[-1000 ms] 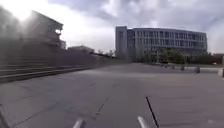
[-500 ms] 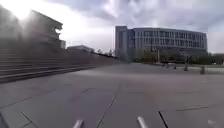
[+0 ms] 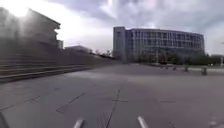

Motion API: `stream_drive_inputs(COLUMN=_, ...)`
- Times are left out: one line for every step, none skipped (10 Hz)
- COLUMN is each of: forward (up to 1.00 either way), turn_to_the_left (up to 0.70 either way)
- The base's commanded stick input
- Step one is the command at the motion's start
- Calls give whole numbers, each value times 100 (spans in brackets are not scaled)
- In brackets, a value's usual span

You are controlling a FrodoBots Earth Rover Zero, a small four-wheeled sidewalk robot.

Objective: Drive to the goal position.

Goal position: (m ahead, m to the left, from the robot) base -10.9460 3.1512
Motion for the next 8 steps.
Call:
stream_drive_inputs(forward=100, turn_to_the_left=0)
stream_drive_inputs(forward=100, turn_to_the_left=0)
stream_drive_inputs(forward=100, turn_to_the_left=0)
stream_drive_inputs(forward=100, turn_to_the_left=0)
stream_drive_inputs(forward=100, turn_to_the_left=0)
stream_drive_inputs(forward=100, turn_to_the_left=0)
stream_drive_inputs(forward=100, turn_to_the_left=0)
stream_drive_inputs(forward=100, turn_to_the_left=0)
